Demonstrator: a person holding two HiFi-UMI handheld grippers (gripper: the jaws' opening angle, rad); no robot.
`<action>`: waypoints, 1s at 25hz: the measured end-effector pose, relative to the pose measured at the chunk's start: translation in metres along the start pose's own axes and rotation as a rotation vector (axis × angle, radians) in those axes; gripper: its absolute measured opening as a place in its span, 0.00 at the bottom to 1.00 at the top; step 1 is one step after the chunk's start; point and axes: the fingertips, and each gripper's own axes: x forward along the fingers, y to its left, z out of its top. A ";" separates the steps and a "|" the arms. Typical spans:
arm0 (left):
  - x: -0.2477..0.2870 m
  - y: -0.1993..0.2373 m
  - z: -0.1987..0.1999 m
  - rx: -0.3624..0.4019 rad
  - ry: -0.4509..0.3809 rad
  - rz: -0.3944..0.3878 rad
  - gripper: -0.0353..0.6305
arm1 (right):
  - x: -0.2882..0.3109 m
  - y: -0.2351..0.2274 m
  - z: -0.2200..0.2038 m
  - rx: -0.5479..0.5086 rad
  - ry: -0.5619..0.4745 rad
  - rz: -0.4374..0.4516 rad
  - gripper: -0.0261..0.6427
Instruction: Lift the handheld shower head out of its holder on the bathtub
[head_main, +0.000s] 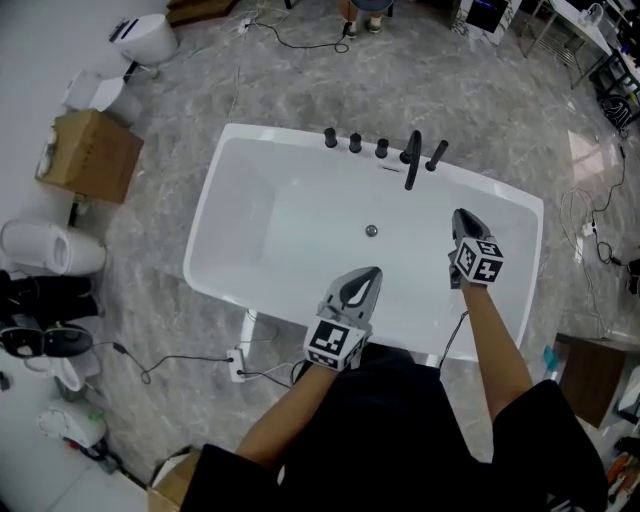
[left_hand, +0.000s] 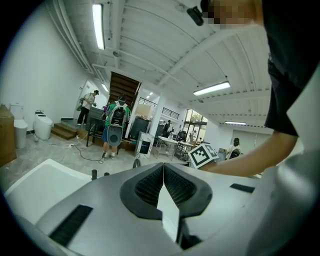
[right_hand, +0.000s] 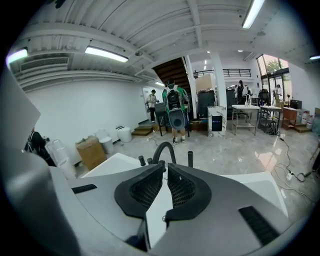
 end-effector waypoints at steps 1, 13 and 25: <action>0.008 0.005 0.006 -0.006 -0.014 0.015 0.06 | 0.007 -0.007 0.002 0.001 0.002 -0.006 0.04; 0.054 0.028 0.019 -0.010 -0.047 0.065 0.06 | 0.094 -0.048 -0.011 -0.032 0.061 0.016 0.21; 0.081 0.030 -0.002 -0.031 -0.032 0.077 0.06 | 0.170 -0.087 -0.008 -0.014 0.095 0.008 0.36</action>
